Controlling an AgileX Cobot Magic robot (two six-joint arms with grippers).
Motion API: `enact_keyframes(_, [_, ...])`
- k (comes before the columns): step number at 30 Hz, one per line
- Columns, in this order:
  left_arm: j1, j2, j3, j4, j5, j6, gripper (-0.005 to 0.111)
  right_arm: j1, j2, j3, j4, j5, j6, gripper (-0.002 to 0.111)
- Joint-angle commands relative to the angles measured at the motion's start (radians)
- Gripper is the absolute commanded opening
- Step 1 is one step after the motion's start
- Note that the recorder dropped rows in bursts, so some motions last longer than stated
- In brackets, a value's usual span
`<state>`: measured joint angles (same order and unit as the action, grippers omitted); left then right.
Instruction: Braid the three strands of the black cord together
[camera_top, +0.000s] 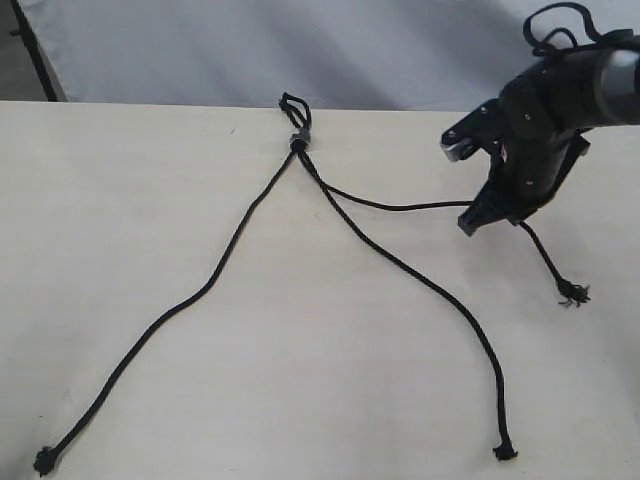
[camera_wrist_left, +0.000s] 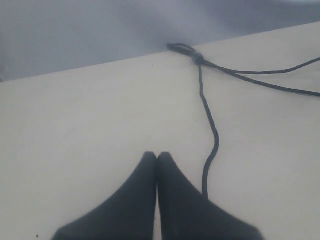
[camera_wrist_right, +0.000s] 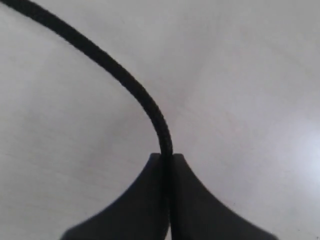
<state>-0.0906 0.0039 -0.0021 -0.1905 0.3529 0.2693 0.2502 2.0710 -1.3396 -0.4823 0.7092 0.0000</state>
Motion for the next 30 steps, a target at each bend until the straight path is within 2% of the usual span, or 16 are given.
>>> enact_keyframes(1, [0.002, -0.004, 0.002, 0.003, -0.011, 0.0, 0.001, -0.049, 0.05, -0.004, 0.024, 0.03, -0.026, -0.001])
enact_keyframes(17, [0.002, -0.004, 0.002, 0.003, -0.011, 0.0, 0.001, -0.049, 0.077, -0.004, 0.039, 0.06, -0.034, 0.001])
enact_keyframes(20, [0.002, -0.004, 0.002, 0.003, -0.011, 0.0, 0.001, -0.049, 0.077, -0.004, 0.039, 0.06, -0.03, 0.016])
enact_keyframes(26, [0.002, -0.004, 0.002, 0.003, -0.011, 0.0, 0.001, -0.049, 0.056, -0.011, 0.047, 0.085, -0.02, 0.066])
enact_keyframes(28, [0.002, -0.004, 0.002, 0.003, -0.011, 0.0, 0.001, -0.049, 0.013, -0.012, 0.07, 0.081, -0.02, 0.072])
enact_keyframes(30, [0.002, -0.004, 0.002, 0.003, -0.011, 0.0, 0.001, -0.049, -0.048, -0.013, 0.126, 0.061, -0.025, 0.072])
